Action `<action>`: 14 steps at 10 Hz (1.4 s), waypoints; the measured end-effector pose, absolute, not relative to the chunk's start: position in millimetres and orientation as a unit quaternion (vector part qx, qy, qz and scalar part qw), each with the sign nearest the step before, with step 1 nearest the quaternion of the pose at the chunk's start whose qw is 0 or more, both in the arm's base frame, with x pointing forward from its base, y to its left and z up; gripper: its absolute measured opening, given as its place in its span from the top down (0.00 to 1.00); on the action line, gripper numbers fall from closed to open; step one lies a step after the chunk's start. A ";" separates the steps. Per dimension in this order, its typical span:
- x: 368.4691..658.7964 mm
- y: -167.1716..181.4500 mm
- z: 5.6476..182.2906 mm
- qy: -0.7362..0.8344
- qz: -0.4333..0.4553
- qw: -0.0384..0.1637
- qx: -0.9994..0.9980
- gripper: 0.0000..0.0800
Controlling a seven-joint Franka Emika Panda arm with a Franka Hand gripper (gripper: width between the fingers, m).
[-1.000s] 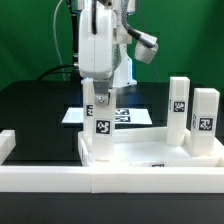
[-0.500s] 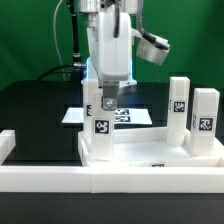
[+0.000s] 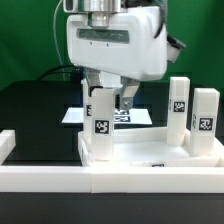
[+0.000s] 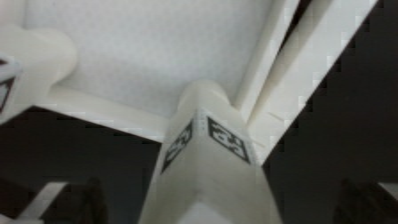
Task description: Assemble desk
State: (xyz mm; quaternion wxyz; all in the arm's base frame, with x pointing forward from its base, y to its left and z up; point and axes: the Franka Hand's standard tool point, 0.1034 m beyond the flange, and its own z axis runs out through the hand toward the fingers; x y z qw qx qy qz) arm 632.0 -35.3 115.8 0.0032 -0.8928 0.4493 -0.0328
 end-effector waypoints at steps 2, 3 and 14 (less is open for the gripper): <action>632.4 -30.4 115.3 0.379 -0.033 0.001 -0.925 0.19; 632.3 -30.7 115.3 0.324 -0.033 0.000 -0.945 0.19; 630.7 -47.3 114.9 0.023 -0.029 -0.017 -0.999 0.54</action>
Offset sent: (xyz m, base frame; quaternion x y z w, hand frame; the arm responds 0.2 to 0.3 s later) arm -0.0033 0.0050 -0.0001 0.0126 -0.0062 -0.2081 0.9780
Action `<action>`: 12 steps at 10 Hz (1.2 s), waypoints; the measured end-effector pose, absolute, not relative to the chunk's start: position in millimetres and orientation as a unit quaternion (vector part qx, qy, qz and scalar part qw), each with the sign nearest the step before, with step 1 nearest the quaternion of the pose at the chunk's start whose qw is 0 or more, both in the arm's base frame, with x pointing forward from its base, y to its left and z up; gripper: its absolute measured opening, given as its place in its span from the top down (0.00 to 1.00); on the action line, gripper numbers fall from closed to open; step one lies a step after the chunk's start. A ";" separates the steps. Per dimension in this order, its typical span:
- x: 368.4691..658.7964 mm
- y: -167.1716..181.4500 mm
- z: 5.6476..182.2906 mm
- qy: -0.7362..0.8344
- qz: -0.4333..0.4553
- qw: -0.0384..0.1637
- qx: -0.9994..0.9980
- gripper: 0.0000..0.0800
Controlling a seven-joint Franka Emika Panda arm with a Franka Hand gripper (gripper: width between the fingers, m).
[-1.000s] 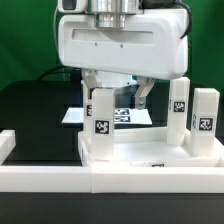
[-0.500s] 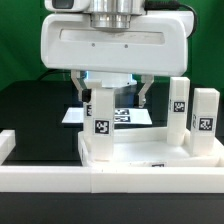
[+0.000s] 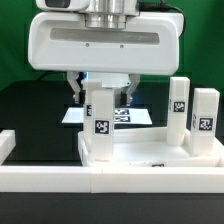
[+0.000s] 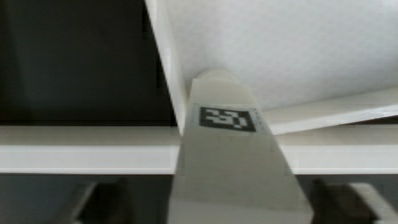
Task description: Assemble desk
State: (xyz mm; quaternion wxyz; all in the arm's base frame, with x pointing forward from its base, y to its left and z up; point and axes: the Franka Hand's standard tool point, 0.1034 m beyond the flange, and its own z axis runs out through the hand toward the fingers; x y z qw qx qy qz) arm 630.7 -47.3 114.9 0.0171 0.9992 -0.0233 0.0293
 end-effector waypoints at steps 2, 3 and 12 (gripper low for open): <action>630.7 -47.5 114.9 -0.029 0.029 0.017 0.999 0.64; 630.7 -47.5 114.9 -0.041 0.030 0.017 0.999 0.64; 627.0 -50.5 113.0 -0.497 0.027 -0.015 0.867 0.64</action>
Offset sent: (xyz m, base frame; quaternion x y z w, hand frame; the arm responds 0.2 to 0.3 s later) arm 0.0000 0.0000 0.0000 0.0000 0.0000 0.0000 1.0000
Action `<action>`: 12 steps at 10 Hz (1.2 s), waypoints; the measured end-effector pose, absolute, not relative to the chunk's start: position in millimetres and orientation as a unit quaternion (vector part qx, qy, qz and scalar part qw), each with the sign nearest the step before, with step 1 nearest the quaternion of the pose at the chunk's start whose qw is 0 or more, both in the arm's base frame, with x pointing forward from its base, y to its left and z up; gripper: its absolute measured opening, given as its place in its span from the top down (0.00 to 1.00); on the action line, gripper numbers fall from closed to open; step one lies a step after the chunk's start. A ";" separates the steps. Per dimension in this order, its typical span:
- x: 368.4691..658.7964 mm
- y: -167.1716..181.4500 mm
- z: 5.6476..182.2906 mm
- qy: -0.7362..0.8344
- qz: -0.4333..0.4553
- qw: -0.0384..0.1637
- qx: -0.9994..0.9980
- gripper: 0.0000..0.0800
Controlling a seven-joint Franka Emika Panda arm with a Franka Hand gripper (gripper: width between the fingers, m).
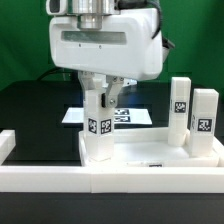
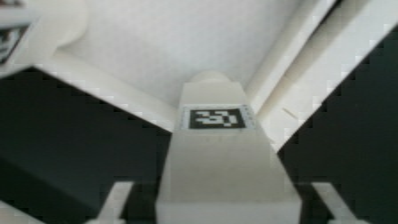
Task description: Assemble desk
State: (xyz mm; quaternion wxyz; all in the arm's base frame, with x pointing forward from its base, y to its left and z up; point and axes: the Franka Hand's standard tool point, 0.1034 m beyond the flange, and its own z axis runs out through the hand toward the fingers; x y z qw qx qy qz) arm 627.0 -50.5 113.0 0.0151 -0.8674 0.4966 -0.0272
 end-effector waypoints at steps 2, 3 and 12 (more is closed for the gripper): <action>628.2 -46.6 112.5 0.596 -0.025 0.017 -0.802 0.64; 629.0 -44.7 112.5 0.629 -0.023 0.018 -0.777 0.64; 632.5 -42.2 113.1 0.549 -0.022 0.012 -0.836 0.22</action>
Offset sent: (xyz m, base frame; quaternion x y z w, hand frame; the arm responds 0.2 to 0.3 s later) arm 0.0007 0.0012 -0.0017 -0.0771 -0.0029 0.2264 0.9710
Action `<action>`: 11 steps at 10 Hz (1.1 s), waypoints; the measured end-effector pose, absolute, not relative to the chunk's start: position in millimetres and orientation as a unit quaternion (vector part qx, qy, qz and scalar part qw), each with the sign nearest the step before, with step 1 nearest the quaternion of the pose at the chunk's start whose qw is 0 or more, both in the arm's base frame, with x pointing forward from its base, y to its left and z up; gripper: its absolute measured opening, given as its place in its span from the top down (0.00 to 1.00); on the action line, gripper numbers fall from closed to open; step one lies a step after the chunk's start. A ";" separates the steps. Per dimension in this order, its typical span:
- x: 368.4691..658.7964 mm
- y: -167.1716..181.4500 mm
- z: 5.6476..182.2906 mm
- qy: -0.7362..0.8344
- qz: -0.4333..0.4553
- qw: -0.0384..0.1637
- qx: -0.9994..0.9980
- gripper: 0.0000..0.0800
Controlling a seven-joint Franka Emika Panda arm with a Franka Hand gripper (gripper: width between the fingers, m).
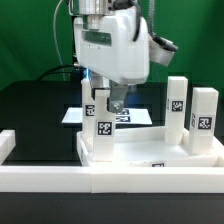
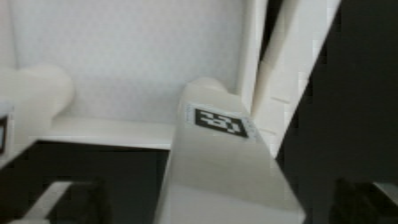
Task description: Assemble desk
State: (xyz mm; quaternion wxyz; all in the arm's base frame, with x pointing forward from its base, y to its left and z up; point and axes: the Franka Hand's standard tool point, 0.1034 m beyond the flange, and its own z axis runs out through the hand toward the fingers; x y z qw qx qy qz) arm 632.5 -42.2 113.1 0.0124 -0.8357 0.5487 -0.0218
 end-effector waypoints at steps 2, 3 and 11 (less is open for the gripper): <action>632.2 -42.9 112.8 0.493 -0.023 0.011 -0.870 0.19; 632.2 -43.0 112.8 0.463 -0.023 0.010 -0.886 0.19; 631.3 -40.8 111.7 0.128 -0.024 -0.006 -0.991 0.19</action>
Offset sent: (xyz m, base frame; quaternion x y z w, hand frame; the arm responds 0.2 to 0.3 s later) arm 0.0000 0.0000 0.0000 0.0000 0.0000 -0.1296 0.9916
